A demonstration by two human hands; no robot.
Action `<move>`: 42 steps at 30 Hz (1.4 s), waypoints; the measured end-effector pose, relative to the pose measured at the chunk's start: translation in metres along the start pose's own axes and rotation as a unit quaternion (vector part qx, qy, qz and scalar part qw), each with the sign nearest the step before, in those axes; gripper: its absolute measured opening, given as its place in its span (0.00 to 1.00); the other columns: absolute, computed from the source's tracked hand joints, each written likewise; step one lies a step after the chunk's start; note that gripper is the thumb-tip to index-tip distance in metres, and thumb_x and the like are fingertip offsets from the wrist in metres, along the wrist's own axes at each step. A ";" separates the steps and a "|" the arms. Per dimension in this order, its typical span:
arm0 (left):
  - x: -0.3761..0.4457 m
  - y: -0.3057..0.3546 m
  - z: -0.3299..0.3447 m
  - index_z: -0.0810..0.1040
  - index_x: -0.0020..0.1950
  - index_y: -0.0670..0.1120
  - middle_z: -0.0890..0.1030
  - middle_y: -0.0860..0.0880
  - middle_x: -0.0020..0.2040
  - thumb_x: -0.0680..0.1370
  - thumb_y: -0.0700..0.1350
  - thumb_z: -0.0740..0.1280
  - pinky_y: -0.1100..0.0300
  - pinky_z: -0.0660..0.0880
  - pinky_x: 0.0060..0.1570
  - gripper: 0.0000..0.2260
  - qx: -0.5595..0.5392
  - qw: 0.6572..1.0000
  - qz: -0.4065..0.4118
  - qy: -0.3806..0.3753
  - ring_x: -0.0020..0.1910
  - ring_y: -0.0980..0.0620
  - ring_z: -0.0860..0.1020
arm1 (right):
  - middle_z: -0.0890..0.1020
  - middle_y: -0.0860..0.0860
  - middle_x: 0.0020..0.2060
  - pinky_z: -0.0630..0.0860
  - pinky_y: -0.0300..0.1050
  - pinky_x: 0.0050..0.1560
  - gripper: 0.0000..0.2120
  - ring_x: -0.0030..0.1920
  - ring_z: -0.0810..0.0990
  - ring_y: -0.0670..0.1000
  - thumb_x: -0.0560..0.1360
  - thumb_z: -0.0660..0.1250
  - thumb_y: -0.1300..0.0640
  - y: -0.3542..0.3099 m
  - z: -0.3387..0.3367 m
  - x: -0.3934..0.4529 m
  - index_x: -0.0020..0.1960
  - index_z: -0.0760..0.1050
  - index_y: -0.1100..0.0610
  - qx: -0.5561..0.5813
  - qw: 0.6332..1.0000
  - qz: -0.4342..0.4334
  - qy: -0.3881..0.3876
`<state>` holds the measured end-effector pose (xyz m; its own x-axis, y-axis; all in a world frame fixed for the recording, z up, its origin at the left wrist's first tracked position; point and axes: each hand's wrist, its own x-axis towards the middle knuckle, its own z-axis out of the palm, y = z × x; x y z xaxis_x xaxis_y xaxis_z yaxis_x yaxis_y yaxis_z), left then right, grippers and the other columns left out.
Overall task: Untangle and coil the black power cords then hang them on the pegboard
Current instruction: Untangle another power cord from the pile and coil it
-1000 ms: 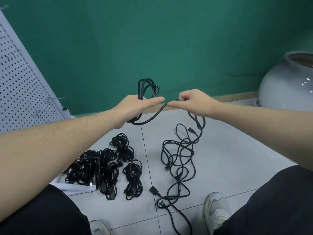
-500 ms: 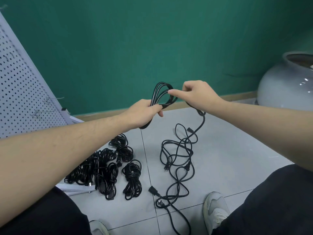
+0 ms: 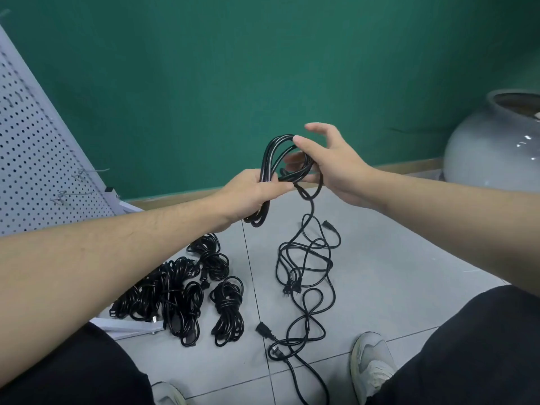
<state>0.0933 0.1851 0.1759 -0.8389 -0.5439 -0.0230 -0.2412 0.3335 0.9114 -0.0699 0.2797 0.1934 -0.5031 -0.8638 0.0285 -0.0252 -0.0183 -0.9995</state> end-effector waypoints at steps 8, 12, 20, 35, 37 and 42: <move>-0.008 0.014 0.006 0.84 0.53 0.46 0.74 0.57 0.24 0.83 0.48 0.63 0.57 0.64 0.30 0.11 -0.076 0.996 0.001 -0.042 0.25 0.50 0.66 | 0.67 0.48 0.28 0.75 0.43 0.37 0.06 0.28 0.68 0.47 0.83 0.65 0.57 -0.016 0.022 -0.002 0.59 0.75 0.55 0.156 0.987 0.019 0.016; -0.007 0.013 0.000 0.84 0.63 0.49 0.86 0.55 0.43 0.84 0.48 0.63 0.56 0.64 0.34 0.13 -0.112 0.987 -0.042 -0.106 0.31 0.51 0.67 | 0.64 0.46 0.26 0.70 0.41 0.33 0.04 0.27 0.63 0.46 0.84 0.63 0.58 -0.019 0.027 -0.004 0.57 0.73 0.55 0.207 0.977 0.051 0.018; 0.004 0.015 -0.007 0.84 0.62 0.46 0.77 0.51 0.38 0.83 0.47 0.64 0.59 0.62 0.36 0.13 -0.264 0.961 -0.058 -0.053 0.31 0.55 0.68 | 0.82 0.53 0.42 0.75 0.50 0.51 0.16 0.44 0.79 0.52 0.83 0.50 0.51 -0.023 0.025 -0.002 0.61 0.74 0.53 0.152 0.988 0.035 0.009; -0.001 0.010 -0.013 0.86 0.59 0.50 0.75 0.50 0.37 0.83 0.48 0.63 0.57 0.62 0.34 0.13 -0.246 0.965 -0.084 -0.033 0.32 0.52 0.67 | 0.83 0.47 0.54 0.81 0.46 0.55 0.17 0.47 0.86 0.47 0.78 0.65 0.66 0.008 0.002 -0.007 0.62 0.76 0.49 -0.418 0.892 -0.046 -0.167; 0.000 0.010 -0.013 0.86 0.59 0.52 0.75 0.51 0.36 0.83 0.49 0.63 0.59 0.62 0.32 0.12 -0.184 0.980 -0.079 -0.010 0.30 0.53 0.68 | 0.82 0.50 0.59 0.84 0.45 0.50 0.19 0.47 0.87 0.48 0.79 0.60 0.70 0.005 -0.006 -0.004 0.56 0.79 0.49 -0.304 0.947 -0.029 -0.102; 0.003 0.006 -0.011 0.87 0.57 0.50 0.77 0.50 0.35 0.82 0.48 0.66 0.49 0.70 0.55 0.11 -0.227 0.971 -0.067 0.024 0.43 0.44 0.71 | 0.78 0.46 0.57 0.80 0.41 0.32 0.32 0.35 0.83 0.48 0.77 0.49 0.72 0.007 -0.023 -0.003 0.64 0.78 0.44 -0.416 0.909 0.001 -0.004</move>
<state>0.0946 0.1769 0.1863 -0.7887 -0.5976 -0.1442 -0.0966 -0.1111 0.9891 -0.0888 0.2934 0.1864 -0.4983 -0.8667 0.0234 -0.6705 0.3681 -0.6441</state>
